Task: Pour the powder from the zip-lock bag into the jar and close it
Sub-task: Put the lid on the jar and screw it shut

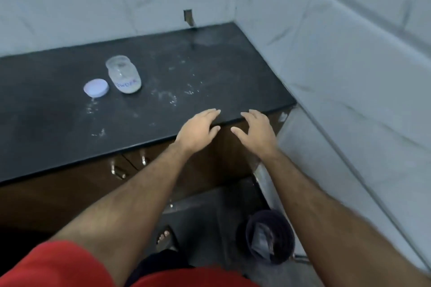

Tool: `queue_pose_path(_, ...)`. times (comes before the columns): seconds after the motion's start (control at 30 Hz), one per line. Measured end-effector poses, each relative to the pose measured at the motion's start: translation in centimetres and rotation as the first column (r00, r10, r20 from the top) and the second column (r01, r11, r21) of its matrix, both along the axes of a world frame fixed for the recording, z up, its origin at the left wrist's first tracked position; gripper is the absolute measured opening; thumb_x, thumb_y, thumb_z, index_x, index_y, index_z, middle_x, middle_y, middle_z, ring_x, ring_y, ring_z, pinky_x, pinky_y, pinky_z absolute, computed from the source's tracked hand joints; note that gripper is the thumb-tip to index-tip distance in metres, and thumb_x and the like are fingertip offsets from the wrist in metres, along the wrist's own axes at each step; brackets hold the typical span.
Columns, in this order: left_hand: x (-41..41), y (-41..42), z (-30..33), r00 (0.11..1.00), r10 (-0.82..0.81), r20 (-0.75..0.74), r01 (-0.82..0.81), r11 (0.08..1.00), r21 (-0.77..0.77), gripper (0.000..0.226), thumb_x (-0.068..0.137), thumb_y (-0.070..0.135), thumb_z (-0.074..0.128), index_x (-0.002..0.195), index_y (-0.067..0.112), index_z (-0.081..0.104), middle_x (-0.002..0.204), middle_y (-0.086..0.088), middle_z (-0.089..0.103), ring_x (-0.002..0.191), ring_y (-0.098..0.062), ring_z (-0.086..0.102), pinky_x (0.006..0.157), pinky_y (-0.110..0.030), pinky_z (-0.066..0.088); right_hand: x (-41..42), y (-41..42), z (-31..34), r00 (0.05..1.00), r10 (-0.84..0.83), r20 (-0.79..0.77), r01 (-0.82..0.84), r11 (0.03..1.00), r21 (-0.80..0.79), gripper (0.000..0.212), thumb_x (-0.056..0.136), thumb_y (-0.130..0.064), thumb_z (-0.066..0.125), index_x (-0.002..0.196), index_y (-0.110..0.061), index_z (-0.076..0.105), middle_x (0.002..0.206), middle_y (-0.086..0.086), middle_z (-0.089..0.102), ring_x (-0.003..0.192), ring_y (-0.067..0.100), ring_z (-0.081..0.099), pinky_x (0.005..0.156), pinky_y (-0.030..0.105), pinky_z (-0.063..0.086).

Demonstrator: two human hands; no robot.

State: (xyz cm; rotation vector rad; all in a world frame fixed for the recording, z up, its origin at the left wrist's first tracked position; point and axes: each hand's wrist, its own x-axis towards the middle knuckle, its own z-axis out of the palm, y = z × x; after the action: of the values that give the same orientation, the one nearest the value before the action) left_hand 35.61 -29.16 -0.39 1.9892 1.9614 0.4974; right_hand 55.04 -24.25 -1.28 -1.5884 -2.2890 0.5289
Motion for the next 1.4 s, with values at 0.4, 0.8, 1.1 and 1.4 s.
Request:
queue_pose_path(0.4,-22.3,4.7,5.8,0.991,0.134,-0.021,-0.132,0.99,0.054,0.058,0.097,0.029,0.055,0.151,0.019,0.037,0.159,-0.002,0.036,0.146,-0.018,0.033,0.118,-0.035,0.03,-19.6,7.4,5.7,0.996,0.089,-0.015,-0.089,0.996,0.025,0.089,0.086,-0.072,0.057,0.155,-0.02,0.037,0.165,0.006,0.03,0.154,0.023,0.02,0.119,0.048,0.027)
queue_pose_path(0.8,-32.4,6.2,5.9,0.942,0.331,0.05,-0.335,0.935,0.117,0.055,0.097,0.029,0.055,0.149,0.019,0.041,0.157,0.0,0.04,0.144,-0.016,0.035,0.116,-0.032,0.029,-30.7,12.3,6.1,0.964,0.261,-0.044,-0.263,0.964,-0.037,0.09,0.085,-0.073,0.055,0.155,-0.021,0.036,0.163,0.005,0.034,0.152,0.022,0.025,0.121,0.049,0.028)
queue_pose_path(1.1,-34.7,8.2,5.5,0.834,0.531,0.15,-0.547,0.832,0.09,0.057,0.096,0.031,0.059,0.149,0.016,0.042,0.153,-0.002,0.045,0.141,-0.019,0.041,0.114,-0.033,0.032,-35.6,17.8,6.2,0.901,0.39,-0.189,-0.423,0.888,-0.183,0.094,0.081,-0.064,0.07,0.157,-0.023,0.032,0.16,0.002,0.039,0.147,0.022,0.036,0.117,0.041,0.035)
queue_pose_path(1.4,-35.2,7.0,1.8,0.718,0.624,0.31,-0.625,0.773,-0.107,0.052,0.096,0.028,0.058,0.146,0.017,0.048,0.143,-0.004,0.057,0.131,-0.016,0.053,0.107,-0.028,0.038,-37.2,17.0,0.2,0.842,0.325,-0.43,-0.525,0.677,-0.516,0.137,0.052,-0.043,0.096,0.16,-0.029,0.014,0.16,0.001,0.038,0.148,0.015,0.034,0.112,0.027,0.03)
